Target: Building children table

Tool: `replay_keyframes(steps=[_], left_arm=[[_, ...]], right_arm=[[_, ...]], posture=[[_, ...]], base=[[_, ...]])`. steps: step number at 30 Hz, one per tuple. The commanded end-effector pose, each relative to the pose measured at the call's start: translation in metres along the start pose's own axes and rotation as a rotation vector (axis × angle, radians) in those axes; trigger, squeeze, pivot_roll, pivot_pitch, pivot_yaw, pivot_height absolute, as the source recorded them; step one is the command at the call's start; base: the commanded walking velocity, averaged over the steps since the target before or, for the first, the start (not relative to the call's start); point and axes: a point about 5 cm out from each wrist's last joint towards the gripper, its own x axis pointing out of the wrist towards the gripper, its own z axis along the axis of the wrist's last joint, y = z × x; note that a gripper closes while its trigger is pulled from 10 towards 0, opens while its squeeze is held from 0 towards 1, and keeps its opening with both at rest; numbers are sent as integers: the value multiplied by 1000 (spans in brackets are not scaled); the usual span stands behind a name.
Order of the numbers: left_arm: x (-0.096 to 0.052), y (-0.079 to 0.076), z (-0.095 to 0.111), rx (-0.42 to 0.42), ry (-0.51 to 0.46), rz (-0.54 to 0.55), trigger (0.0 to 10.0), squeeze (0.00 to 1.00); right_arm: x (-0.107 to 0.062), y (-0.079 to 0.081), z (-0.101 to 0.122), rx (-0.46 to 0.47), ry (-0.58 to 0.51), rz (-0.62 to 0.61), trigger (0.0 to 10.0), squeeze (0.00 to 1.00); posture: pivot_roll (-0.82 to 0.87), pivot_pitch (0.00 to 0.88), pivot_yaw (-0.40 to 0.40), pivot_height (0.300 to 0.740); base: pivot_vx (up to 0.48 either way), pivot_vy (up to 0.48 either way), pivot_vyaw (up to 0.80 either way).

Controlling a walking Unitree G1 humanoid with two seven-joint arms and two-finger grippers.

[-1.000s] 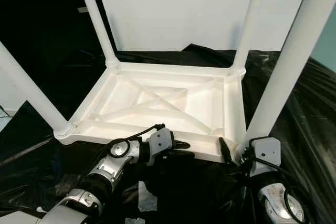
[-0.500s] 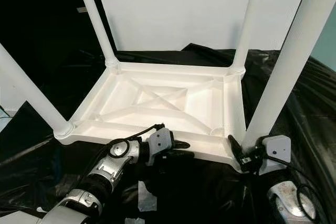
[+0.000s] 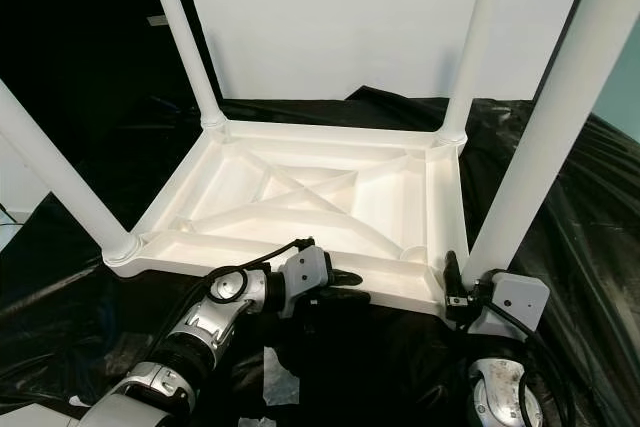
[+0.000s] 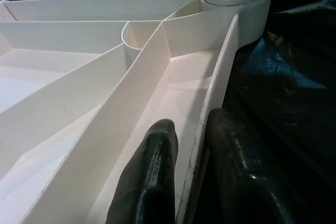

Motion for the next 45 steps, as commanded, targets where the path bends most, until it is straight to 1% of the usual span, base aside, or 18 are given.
replay_keyframes(steps=[1, 2, 3, 4, 8, 9, 15, 17, 23, 26, 30, 31, 32, 40, 42, 43, 44, 45], left_arm=[[4, -14, -28, -115, 102, 145, 10000, 0], [5, -13, -27, -115, 101, 146, 10000, 0], [5, -13, -27, -115, 101, 146, 10000, 0], [5, -13, -27, -115, 101, 147, 10000, 0], [5, -13, -27, -113, 103, 146, 10000, 0], [5, -13, -28, -113, 104, 145, 10000, 0], [5, -14, -28, -114, 103, 144, 10000, 0], [5, -15, -28, -116, 102, 143, 10000, 0], [4, -16, -29, -117, 105, 140, 10000, 0], [4, -16, -30, -117, 106, 138, 10000, 0], [4, -14, -29, -112, 108, 135, 10000, 0], [4, -14, -28, -110, 107, 135, 10000, 0], [5, -13, -28, -109, 107, 136, 10000, 0], [5, -12, -28, -110, 106, 144, 10000, 0], [4, -12, -28, -111, 106, 146, 10000, 0], [4, -12, -28, -111, 106, 146, 10000, 0], [4, -12, -28, -111, 106, 147, 10000, 0], [4, -12, -28, -111, 106, 147, 10000, 0]], right_arm=[[-2, 9, -15, 3, 80, 31, 1843, 0], [-2, 10, -14, -9, 80, 33, 10000, 878], [-2, 10, -14, -9, 80, 33, 10000, 878], [-2, 9, -14, -12, 80, 34, 10000, 1000], [0, 7, -11, -37, 56, 81, 10000, 1000], [0, 7, -9, -56, 42, 117, 10000, 0], [-1, 0, -3, -113, 15, 235, 10000, 0], [-4, -1, -4, -125, 29, 290, 10000, 0], [-6, -8, -4, -152, 50, 374, 10000, 0], [-4, -11, -1, -153, 47, 393, 10000, 0], [3, -16, 9, -160, 27, 461, 10000, 0], [5, -15, 11, -161, 22, 481, 7059, 0], [5, -15, 12, -159, 18, 497, 0, 0], [0, -12, 4, -121, 51, 504, 0, 0], [-4, -9, -3, -79, 77, 486, 0, 0], [-4, -9, -3, -79, 77, 486, 0, 0], [-8, -4, -7, -34, 97, 464, 0, 0], [-8, -4, -7, -34, 97, 464, 0, 0]], posture=[[-129, 0, 32, 740], [-128, 0, 31, 740], [-128, 0, 31, 740], [-130, 0, 31, 740], [-133, 0, 30, 740], [-133, 0, 30, 740], [-130, 0, 25, 740], [-129, 0, 25, 740], [-132, 0, 31, 740], [-134, 0, 34, 740], [-136, 0, 38, 740], [-136, 0, 37, 740], [-135, 0, 38, 740], [-131, 0, 35, 740], [-131, 0, 37, 740], [-131, 0, 37, 740], [-129, 0, 35, 740], [-129, 0, 35, 740]], base=[[0, 0, 0], [0, 0, 0], [0, 0, 0], [0, 0, 0], [0, 0, 0], [0, 0, 0], [0, 0, 0], [0, 0, 0], [0, 0, 0], [0, 0, 0], [0, 0, 0], [0, 0, 0], [0, 0, 0], [0, 0, 0], [0, 0, 0], [0, 0, 0], [0, 0, 0], [0, 0, 0]])
